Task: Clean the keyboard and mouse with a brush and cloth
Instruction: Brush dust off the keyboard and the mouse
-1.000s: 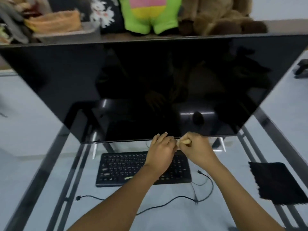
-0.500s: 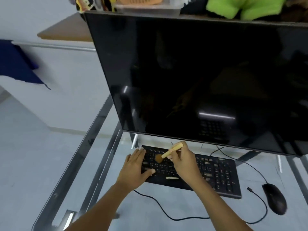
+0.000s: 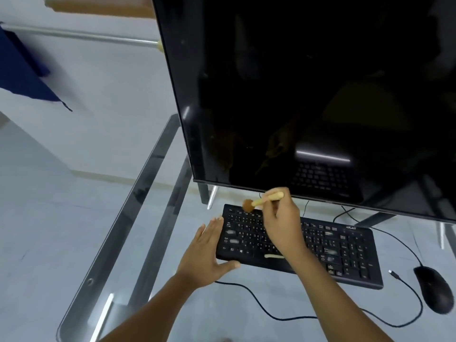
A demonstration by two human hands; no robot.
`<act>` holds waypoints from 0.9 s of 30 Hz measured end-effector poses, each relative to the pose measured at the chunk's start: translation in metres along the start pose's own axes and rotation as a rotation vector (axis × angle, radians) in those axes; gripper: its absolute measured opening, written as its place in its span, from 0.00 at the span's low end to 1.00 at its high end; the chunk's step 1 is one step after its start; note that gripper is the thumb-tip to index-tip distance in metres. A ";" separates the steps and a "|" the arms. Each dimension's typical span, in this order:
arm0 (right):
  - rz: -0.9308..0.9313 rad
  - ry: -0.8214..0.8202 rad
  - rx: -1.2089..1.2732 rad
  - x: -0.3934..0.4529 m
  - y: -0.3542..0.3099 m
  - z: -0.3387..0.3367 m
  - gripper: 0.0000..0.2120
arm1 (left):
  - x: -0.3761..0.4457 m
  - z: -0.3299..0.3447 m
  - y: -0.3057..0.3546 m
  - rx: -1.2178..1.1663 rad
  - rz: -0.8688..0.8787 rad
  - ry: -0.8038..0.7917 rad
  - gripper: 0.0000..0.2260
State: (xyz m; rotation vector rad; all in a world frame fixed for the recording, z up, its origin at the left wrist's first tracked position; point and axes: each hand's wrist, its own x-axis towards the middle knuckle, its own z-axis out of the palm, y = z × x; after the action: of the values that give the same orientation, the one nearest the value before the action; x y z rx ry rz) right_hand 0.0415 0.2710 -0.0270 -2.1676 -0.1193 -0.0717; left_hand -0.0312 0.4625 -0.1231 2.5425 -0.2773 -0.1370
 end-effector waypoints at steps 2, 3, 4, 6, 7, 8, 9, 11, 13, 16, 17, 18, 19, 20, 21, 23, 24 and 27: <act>-0.012 -0.118 -0.063 0.000 -0.003 0.009 0.03 | 0.000 0.000 -0.001 0.019 -0.008 0.000 0.47; -0.033 -0.104 -0.093 -0.001 -0.003 0.012 0.03 | 0.000 -0.001 0.000 0.027 -0.013 -0.004 0.47; -0.043 -0.035 -0.088 0.000 -0.004 0.013 0.03 | 0.000 -0.001 0.001 0.032 -0.015 -0.005 0.46; -0.027 0.083 0.009 0.004 -0.009 0.011 0.04 | 0.000 -0.001 0.002 0.031 -0.017 0.007 0.46; -0.001 0.071 0.041 0.005 -0.009 0.011 0.05 | 0.000 -0.001 0.003 0.030 -0.015 0.016 0.45; 0.012 0.005 0.061 0.005 -0.011 0.012 0.05 | 0.000 -0.002 0.003 0.034 -0.015 0.020 0.45; 0.017 -0.076 0.007 0.004 -0.011 0.014 0.04 | -0.001 -0.002 0.003 0.041 -0.016 0.020 0.45; -0.022 -0.075 -0.084 0.001 -0.008 0.014 0.03 | -0.002 -0.003 0.004 0.043 -0.022 0.019 0.45; -0.044 0.040 -0.080 0.002 -0.006 0.008 0.01 | -0.002 -0.002 0.006 0.037 -0.028 0.014 0.45; -0.095 -0.061 -0.123 0.004 -0.005 0.005 0.02 | -0.001 -0.002 0.006 0.047 -0.022 0.026 0.45; -0.112 -0.098 -0.196 0.004 -0.005 0.005 0.03 | -0.002 -0.002 0.007 0.049 -0.022 0.030 0.45; -0.118 -0.092 -0.220 0.005 -0.003 0.004 0.03 | -0.002 -0.002 0.006 0.052 -0.023 0.035 0.45; -0.117 -0.057 -0.221 0.006 -0.002 0.001 0.03 | -0.003 -0.002 0.006 0.054 -0.023 0.035 0.45; -0.116 -0.030 -0.199 0.006 -0.003 -0.002 0.03 | -0.003 -0.002 0.006 0.053 -0.025 0.033 0.45; -0.108 -0.041 -0.175 0.006 -0.004 -0.005 0.03 | -0.002 -0.001 0.006 0.051 -0.026 0.035 0.45; -0.102 -0.170 -0.177 0.004 -0.003 -0.008 0.04 | -0.002 0.000 0.006 0.046 -0.026 0.036 0.46; -0.119 -0.187 -0.218 0.002 -0.002 -0.008 0.04 | -0.002 0.001 0.005 0.043 -0.027 0.036 0.46; -0.115 -0.037 -0.191 -0.001 0.001 -0.014 0.03 | -0.002 0.001 0.005 0.042 -0.031 0.032 0.46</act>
State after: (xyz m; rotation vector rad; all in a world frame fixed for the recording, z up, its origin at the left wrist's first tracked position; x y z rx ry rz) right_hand 0.0409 0.2591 -0.0201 -2.3523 -0.2679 -0.1131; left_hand -0.0346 0.4587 -0.1215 2.5891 -0.2310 -0.1033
